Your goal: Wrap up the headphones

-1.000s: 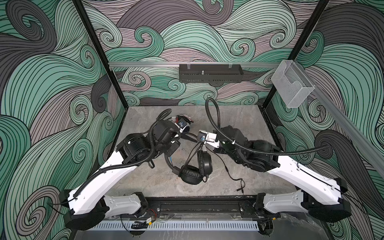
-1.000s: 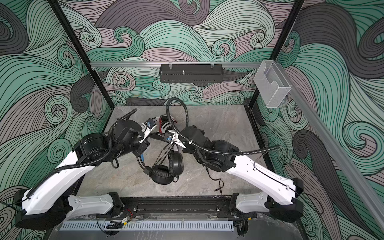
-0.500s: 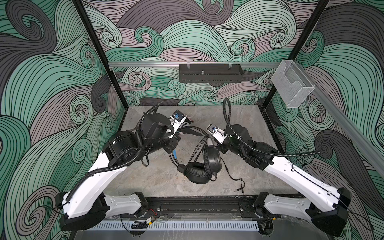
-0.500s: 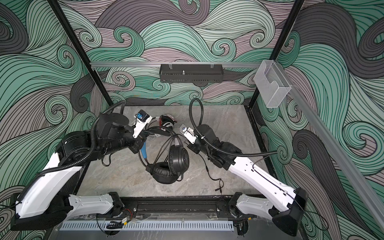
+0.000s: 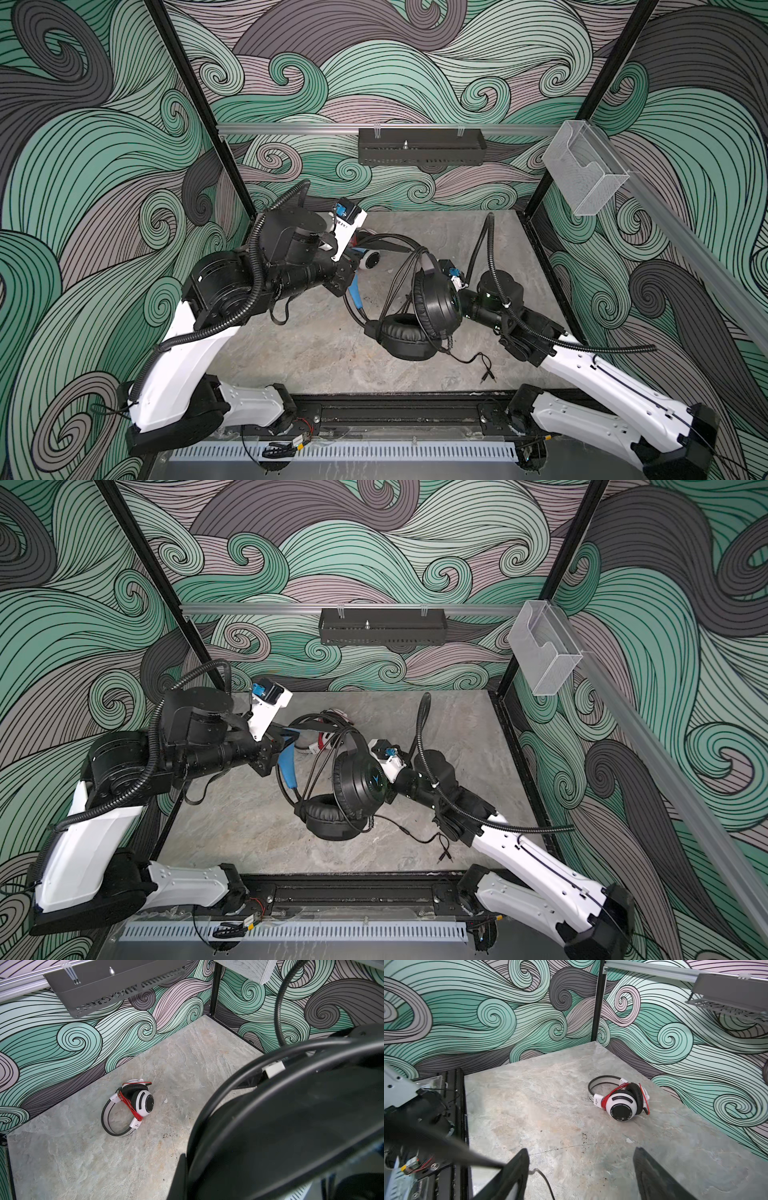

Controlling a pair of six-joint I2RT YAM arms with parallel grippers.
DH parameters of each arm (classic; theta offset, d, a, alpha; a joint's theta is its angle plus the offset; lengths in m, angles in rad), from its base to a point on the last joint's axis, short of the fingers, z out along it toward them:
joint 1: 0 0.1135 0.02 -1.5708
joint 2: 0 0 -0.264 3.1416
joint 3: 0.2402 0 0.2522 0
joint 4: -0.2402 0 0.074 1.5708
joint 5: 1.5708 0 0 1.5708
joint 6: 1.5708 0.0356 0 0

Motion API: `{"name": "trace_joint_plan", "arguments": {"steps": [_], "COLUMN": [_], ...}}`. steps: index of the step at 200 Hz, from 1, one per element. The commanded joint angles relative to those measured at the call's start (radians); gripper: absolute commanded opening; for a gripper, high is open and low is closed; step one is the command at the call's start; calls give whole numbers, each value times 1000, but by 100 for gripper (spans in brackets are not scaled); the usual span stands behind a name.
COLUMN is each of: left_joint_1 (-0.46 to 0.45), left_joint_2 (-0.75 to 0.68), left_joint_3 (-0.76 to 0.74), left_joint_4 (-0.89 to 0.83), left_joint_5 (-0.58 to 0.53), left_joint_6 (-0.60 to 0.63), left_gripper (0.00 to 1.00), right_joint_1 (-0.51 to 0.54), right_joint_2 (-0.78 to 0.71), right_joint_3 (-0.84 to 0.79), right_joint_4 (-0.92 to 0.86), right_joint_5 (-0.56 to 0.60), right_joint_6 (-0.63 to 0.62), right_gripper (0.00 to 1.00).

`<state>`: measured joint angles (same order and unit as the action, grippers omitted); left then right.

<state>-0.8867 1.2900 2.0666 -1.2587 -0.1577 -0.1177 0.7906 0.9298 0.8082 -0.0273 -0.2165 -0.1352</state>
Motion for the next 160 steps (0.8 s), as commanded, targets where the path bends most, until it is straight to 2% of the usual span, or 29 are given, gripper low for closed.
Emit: {"name": "trace_joint_plan", "arguments": {"steps": [1,80,99,138,160], "left_joint_1": [-5,-6,-6,-5,-5], "left_joint_2": [10,35,38,38,40], "left_joint_3": [72,123,126,127,128], "left_joint_4": [3,2,6,26,34], "left_joint_5": [34,52,55,63,69], "left_joint_6": [-73,-104,-106,-123,-128], "left_gripper": [0,0,0,0,0], "right_joint_1": [-6,-8,-8,-11,-16], "right_joint_2": [-29,-184,-155,-81,-14], "right_joint_3": [-43,-154,-168,-198,-176], "right_joint_4": [65,-44,14,197,267], "right_joint_5": [-73,-89,-94,10,5], "right_joint_6": [63,54,85,167,183], "right_gripper": [81,83,83,84,84]}}
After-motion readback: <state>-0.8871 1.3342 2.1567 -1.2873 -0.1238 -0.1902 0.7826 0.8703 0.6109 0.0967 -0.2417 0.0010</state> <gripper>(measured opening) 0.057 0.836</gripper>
